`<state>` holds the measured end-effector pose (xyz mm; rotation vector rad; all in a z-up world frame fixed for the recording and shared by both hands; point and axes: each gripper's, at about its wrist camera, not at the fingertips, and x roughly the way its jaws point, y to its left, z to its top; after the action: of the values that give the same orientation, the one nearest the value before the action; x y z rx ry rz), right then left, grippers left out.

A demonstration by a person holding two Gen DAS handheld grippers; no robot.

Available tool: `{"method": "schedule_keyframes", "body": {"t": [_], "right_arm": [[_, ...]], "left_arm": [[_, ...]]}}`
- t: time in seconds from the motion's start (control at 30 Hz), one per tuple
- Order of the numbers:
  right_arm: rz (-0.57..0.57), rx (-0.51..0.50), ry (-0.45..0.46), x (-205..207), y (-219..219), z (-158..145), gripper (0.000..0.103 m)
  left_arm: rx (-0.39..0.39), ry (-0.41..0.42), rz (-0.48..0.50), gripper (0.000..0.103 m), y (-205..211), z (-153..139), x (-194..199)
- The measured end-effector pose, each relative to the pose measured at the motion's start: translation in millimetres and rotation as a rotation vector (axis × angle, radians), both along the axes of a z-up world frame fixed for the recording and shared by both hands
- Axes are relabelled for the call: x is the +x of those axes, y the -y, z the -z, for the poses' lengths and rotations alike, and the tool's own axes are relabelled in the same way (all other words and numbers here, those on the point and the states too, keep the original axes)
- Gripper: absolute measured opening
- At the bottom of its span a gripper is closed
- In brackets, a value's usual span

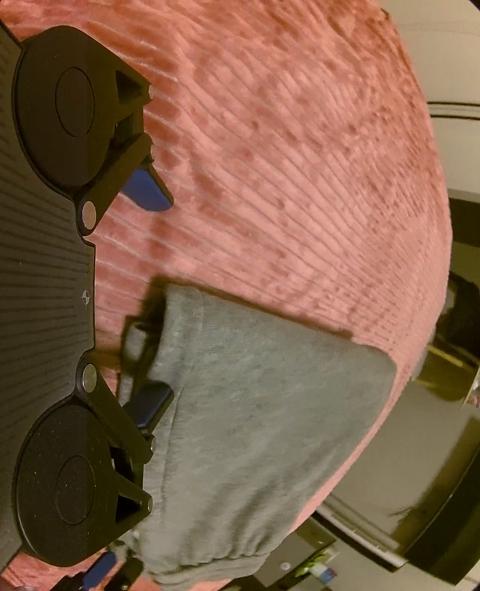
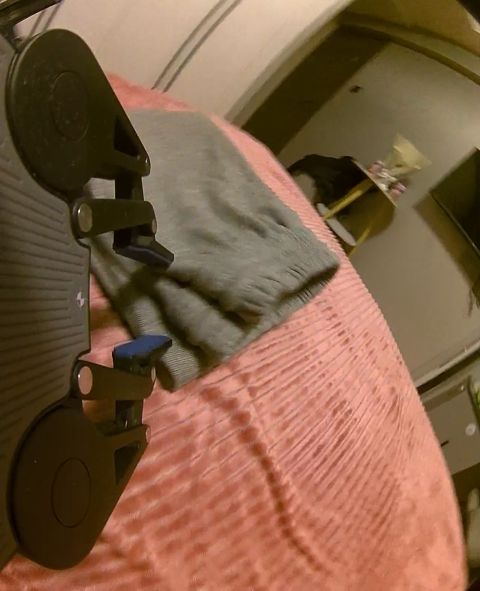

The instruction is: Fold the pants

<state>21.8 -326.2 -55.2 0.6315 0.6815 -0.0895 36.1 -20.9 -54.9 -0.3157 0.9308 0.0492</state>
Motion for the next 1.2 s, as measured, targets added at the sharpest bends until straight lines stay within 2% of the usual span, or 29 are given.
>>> {"method": "schedule_keyframes", "body": {"t": [0.13,0.23,0.33,0.4,0.53,0.7,0.83,0.93,1.2], "right_arm": [[-0.093,-0.058,-0.057,-12,-14,-8,0.091],[-0.170,-0.156,-0.086,-19,-30,-16,0.098],[-0.225,-0.312,-0.129,-25,-54,-22,0.099],[-0.239,-0.384,-0.129,-30,-63,-27,0.099],[-0.261,-0.453,-0.140,-35,-75,-31,0.099],[-0.309,-0.543,-0.111,-44,-93,-36,0.099],[-0.320,-0.553,-0.113,-43,-96,-34,0.099],[-0.311,-0.531,-0.127,-41,-93,-33,0.099],[-0.329,-0.541,-0.155,-36,-95,-27,0.099]], "left_arm": [[-0.005,-0.023,0.076,0.103,9,-7,-10],[0.009,0.037,0.163,0.103,23,-22,-28],[0.047,0.094,0.224,0.103,35,-33,-46],[0.076,0.102,0.230,0.103,40,-36,-55],[0.094,0.104,0.215,0.103,41,-42,-68],[0.125,0.114,0.189,0.103,44,-50,-76],[0.201,0.109,0.228,0.103,55,-45,-75],[0.225,0.106,0.257,0.103,62,-43,-75],[0.207,0.079,0.262,0.103,59,-36,-68]]}}
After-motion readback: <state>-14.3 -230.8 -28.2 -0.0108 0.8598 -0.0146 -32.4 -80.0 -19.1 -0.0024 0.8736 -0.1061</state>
